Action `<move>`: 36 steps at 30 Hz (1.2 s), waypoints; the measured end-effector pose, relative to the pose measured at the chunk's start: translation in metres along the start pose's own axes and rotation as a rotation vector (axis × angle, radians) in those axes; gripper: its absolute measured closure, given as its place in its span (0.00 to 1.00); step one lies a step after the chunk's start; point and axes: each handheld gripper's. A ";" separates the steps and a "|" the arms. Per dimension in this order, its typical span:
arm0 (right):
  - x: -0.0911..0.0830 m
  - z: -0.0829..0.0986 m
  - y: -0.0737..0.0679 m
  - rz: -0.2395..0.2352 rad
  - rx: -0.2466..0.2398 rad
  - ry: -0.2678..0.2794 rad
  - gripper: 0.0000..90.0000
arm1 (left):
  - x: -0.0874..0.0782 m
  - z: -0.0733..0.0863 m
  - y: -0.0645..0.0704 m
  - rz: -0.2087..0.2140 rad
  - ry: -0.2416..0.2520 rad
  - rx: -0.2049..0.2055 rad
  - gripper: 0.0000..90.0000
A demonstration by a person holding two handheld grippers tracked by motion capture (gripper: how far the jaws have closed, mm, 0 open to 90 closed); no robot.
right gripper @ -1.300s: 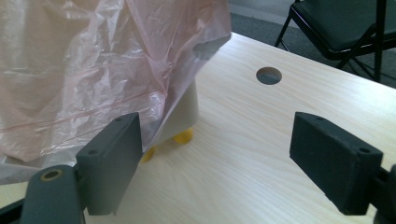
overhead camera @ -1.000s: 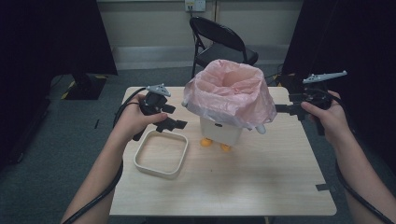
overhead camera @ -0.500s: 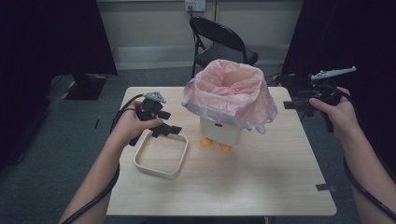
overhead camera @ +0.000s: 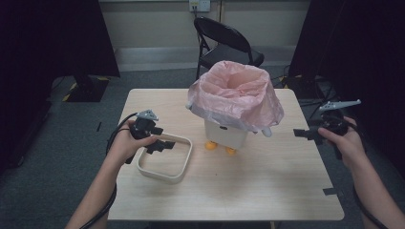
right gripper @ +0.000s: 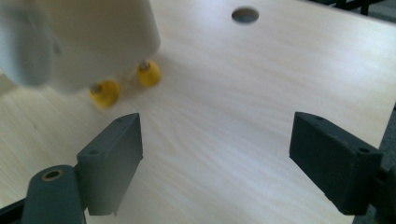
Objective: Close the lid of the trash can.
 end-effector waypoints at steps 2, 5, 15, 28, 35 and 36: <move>0.008 0.012 -0.003 -0.003 -0.006 -0.016 0.18 | 0.007 0.010 -0.004 0.001 -0.007 -0.019 0.21; 0.021 0.028 -0.008 -0.028 0.001 -0.017 0.18 | 0.014 0.024 -0.010 -0.018 -0.027 -0.036 0.21; 0.056 0.068 -0.032 -0.046 -0.034 -0.003 0.18 | 0.021 0.060 -0.039 -0.197 -0.068 -0.110 0.20; 0.086 0.096 -0.054 -0.052 -0.087 0.010 0.18 | 0.025 0.095 -0.077 -0.288 -0.105 -0.278 0.35; 0.098 0.102 -0.064 -0.047 -0.108 0.010 0.18 | 0.028 0.083 -0.075 -0.324 -0.088 -0.302 0.72; 0.099 0.101 -0.065 -0.040 -0.117 0.009 0.18 | 0.028 0.080 -0.074 -0.317 -0.104 -0.301 0.77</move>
Point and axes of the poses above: each handheld gripper's, and its own axes: x roughly forward along the jaws, z roughly out of its underside, y roughly to its right, and after that the axes turned 2 degrees about z, right-handed
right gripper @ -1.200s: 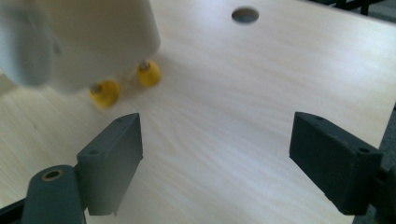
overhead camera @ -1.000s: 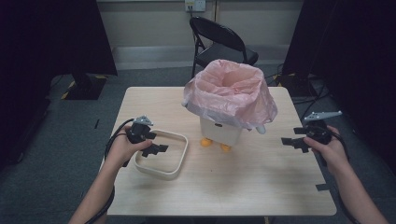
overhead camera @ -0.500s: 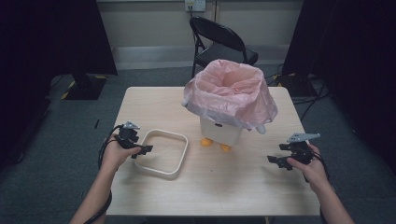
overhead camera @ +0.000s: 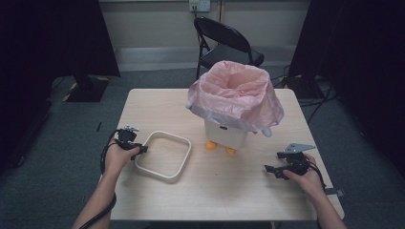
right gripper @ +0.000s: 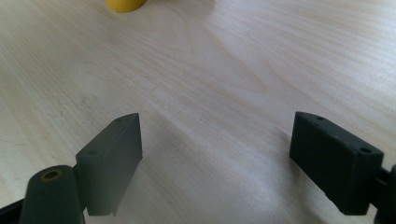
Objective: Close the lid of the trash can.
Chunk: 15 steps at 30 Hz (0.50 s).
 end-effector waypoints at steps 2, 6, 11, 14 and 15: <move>0.001 0.000 -0.002 0.000 -0.004 0.000 0.18 | -0.001 -0.005 0.003 -0.009 0.000 0.024 0.82; 0.001 0.001 -0.003 0.013 -0.020 0.000 0.18 | 0.002 -0.011 0.007 -0.007 -0.026 0.030 0.90; 0.001 0.001 -0.005 0.026 -0.028 -0.002 0.18 | 0.010 -0.012 0.005 -0.007 -0.036 0.036 0.88; 0.000 0.001 -0.006 0.030 -0.026 -0.001 0.18 | 0.009 -0.014 0.007 -0.013 -0.067 0.045 0.94; 0.000 0.001 -0.006 0.031 -0.026 -0.002 0.18 | 0.007 -0.015 0.007 0.008 -0.067 0.035 0.94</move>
Point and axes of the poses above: each handheld gripper's, and its own axes: x roughly forward along the jaws, z roughly out of its underside, y roughly to its right, and after that the axes turned 2 degrees about z, right-handed
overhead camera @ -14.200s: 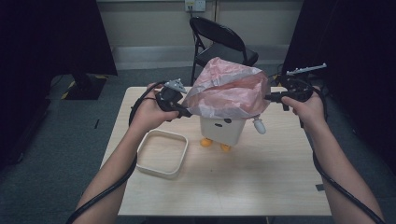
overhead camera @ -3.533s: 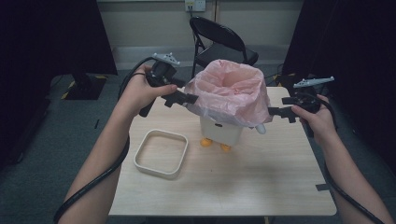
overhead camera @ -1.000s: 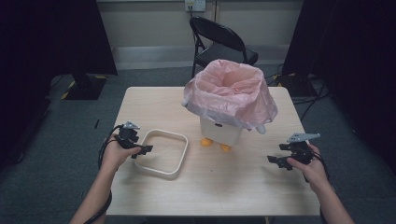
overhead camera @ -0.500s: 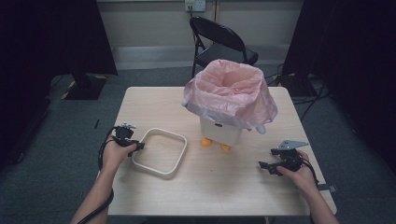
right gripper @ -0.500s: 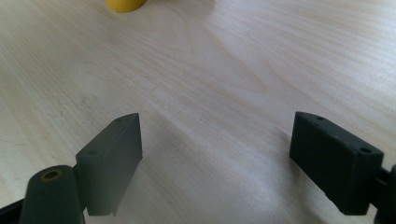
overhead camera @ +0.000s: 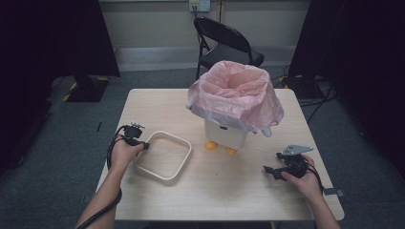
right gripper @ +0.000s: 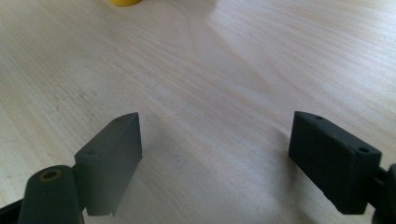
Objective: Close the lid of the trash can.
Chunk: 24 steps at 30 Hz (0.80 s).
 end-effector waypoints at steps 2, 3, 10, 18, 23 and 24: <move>0.000 0.000 0.000 -0.002 0.001 0.002 0.18 | -0.007 -0.002 0.000 0.010 0.006 -0.022 0.94; 0.000 0.000 0.000 -0.002 0.001 0.002 0.18 | -0.012 -0.004 -0.001 0.016 0.007 -0.016 0.94; 0.000 0.000 0.000 -0.001 0.001 0.000 0.18 | -0.051 -0.017 0.001 0.050 0.017 -0.004 0.94; 0.000 0.000 0.000 0.002 0.003 0.000 0.18 | -0.093 -0.035 0.003 0.075 0.035 0.014 0.94; 0.000 0.000 0.000 0.004 0.002 0.000 0.18 | -0.120 -0.049 0.004 0.079 0.045 0.028 0.94; 0.000 0.000 -0.001 0.004 0.003 0.000 0.18 | -0.125 -0.051 0.004 0.078 0.050 0.030 0.94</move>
Point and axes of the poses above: each handheld gripper's, and its own axes: x roughly forward along the jaws, z roughly out of its underside, y roughly to its right, and after that the axes turned 2 degrees about z, right-handed
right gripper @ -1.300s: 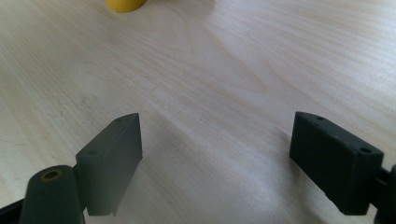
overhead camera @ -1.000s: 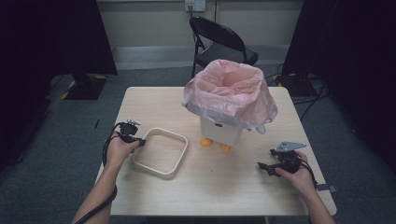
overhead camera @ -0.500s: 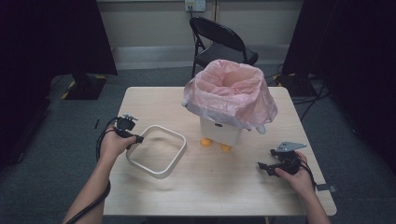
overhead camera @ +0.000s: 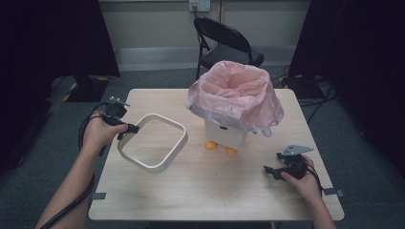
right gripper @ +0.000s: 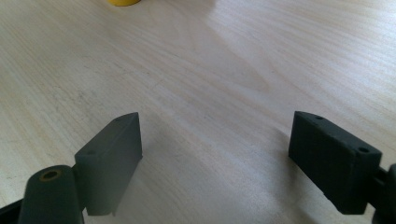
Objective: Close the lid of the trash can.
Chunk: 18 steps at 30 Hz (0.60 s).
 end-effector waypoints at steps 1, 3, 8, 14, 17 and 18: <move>0.000 0.000 0.000 0.001 0.002 -0.001 0.18 | -0.005 -0.003 0.000 -0.004 0.005 0.010 0.94; 0.000 0.000 0.000 0.002 0.003 -0.001 0.18 | -0.015 -0.009 0.001 -0.011 0.010 0.007 0.94; 0.000 0.000 -0.001 0.004 0.005 -0.001 0.18 | -0.035 -0.023 0.006 -0.015 0.025 0.027 0.94; 0.000 0.000 0.000 0.004 0.005 0.001 0.18 | -0.054 -0.038 0.013 -0.012 0.015 0.045 0.94; 0.000 0.000 0.000 0.003 0.005 0.001 0.18 | -0.063 -0.045 0.017 -0.006 0.015 0.045 0.94; 0.000 0.000 0.000 0.003 0.006 0.001 0.18 | -0.066 -0.048 0.017 0.001 0.016 0.054 0.94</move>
Point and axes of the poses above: each handheld gripper's, and its own axes: x roughly forward along the jaws, z roughly out of its underside, y roughly to its right, and after that the axes turned 2 degrees about z, right-handed
